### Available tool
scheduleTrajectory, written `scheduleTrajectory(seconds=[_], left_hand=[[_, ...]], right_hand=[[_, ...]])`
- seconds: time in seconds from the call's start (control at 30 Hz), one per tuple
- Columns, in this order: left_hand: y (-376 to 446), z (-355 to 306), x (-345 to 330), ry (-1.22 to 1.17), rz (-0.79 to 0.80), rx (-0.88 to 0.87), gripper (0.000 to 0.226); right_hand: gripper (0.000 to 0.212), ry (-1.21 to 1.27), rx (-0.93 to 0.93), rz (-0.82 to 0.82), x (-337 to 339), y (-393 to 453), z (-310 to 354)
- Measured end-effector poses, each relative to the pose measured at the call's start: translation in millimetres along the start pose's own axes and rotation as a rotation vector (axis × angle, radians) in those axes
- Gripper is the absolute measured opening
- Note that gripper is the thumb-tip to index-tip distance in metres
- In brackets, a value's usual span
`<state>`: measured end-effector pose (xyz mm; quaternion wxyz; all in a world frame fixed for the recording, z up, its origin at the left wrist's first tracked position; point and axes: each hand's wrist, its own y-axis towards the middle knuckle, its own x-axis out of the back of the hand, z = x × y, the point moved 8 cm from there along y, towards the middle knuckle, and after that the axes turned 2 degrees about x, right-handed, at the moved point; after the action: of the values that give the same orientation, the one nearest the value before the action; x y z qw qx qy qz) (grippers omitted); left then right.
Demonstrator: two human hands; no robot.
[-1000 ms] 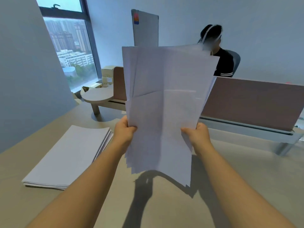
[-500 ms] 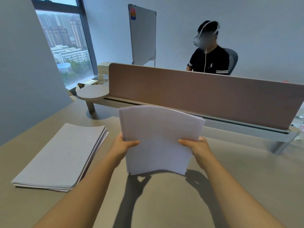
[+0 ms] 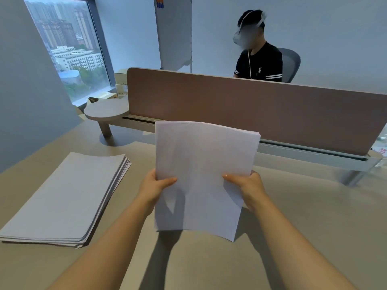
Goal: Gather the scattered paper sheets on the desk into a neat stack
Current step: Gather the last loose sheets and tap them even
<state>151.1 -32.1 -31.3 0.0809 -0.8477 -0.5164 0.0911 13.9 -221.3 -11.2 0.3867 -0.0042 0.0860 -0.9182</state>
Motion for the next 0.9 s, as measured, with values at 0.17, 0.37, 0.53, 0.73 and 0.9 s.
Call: scheduleTrajectory(seconds=[0.17, 0.37, 0.53, 0.73, 0.9], left_hand=[[3, 6, 2, 0.02, -0.024, 0.009, 0.034], [8, 35, 17, 0.111, -0.057, 0.111, 0.037], [26, 11, 82, 0.281, -0.119, 0.064, 0.034], [61, -12, 220, 0.584, -0.303, 0.105, 0.016], [89, -2, 328, 0.746, -0.386, 0.169, 0.024]], right_hand=[[0.022, -0.036, 0.007, -0.003, 2, 1, -4], [0.014, -0.054, -0.108, -0.009, -16, 8, -30], [0.031, -0.041, -0.186, 0.057, -82, 21, -39], [0.013, -0.077, -0.2, 0.12, -213, 23, -58], [0.038, -0.264, -0.193, 0.082, -306, 28, -90]])
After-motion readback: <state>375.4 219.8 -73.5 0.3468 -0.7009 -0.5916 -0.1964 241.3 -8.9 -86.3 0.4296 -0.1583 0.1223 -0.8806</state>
